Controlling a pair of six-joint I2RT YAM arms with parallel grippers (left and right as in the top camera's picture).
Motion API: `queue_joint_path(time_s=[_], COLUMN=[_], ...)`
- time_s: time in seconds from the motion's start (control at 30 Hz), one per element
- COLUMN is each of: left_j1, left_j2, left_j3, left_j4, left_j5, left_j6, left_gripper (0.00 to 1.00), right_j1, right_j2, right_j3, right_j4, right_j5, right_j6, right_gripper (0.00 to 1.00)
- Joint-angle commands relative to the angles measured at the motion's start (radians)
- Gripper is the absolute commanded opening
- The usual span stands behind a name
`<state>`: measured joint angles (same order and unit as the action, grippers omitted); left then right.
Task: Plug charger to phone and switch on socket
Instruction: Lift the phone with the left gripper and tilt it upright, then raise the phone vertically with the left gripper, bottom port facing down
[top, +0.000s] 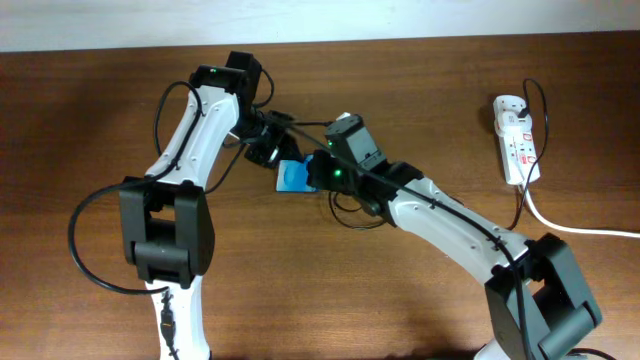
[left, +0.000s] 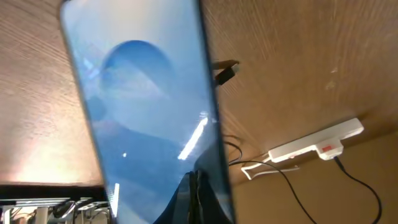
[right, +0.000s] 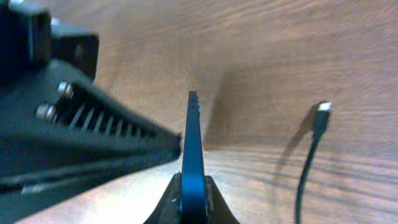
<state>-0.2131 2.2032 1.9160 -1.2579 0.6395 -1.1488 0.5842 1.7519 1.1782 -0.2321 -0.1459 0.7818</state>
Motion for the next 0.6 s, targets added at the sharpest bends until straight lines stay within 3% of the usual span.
queue_joint_path(time_s=[0.0, 0.13, 0.17, 0.23, 0.33, 0.4, 0.47, 0.57], left_j1=[0.035, 0.061, 0.063, 0.068, 0.068, 0.074, 0.079, 0.09], left_j2=[0.003, 0.003, 0.003, 0.003, 0.003, 0.003, 0.003, 0.003], left_j3=[0.003, 0.003, 0.003, 0.003, 0.003, 0.003, 0.003, 0.003], left_j4=[0.019, 0.145, 0.157, 0.209, 0.344, 0.495, 0.576, 0.639], left_j5=[0.007, 0.009, 0.062, 0.276, 0.506, 0.734, 0.806, 0.798], left_j6=[0.089, 0.465, 0.637, 0.842, 0.867, 0.843, 0.76, 0.711], left_gripper=[0.0, 0.0, 0.0, 0.0, 0.04, 0.25, 0.34, 0.4], right_j1=[-0.076, -0.182, -0.2, -0.253, -0.307, -0.335, -0.346, -0.349], right_j2=[-0.054, -0.097, -0.101, -0.104, -0.105, -0.108, -0.108, -0.108], right_j3=[0.018, 0.019, 0.019, 0.019, 0.019, 0.019, 0.019, 0.019], right_j4=[0.013, 0.054, 0.084, 0.244, 0.433, 0.537, 0.581, 0.588], right_j5=[0.009, 0.007, -0.005, -0.115, -0.211, -0.212, -0.204, -0.139], right_j6=[-0.006, 0.076, 0.105, 0.208, 0.37, 0.448, 0.519, 0.639], right_gripper=[0.04, 0.04, 0.04, 0.04, 0.04, 0.04, 0.04, 0.04])
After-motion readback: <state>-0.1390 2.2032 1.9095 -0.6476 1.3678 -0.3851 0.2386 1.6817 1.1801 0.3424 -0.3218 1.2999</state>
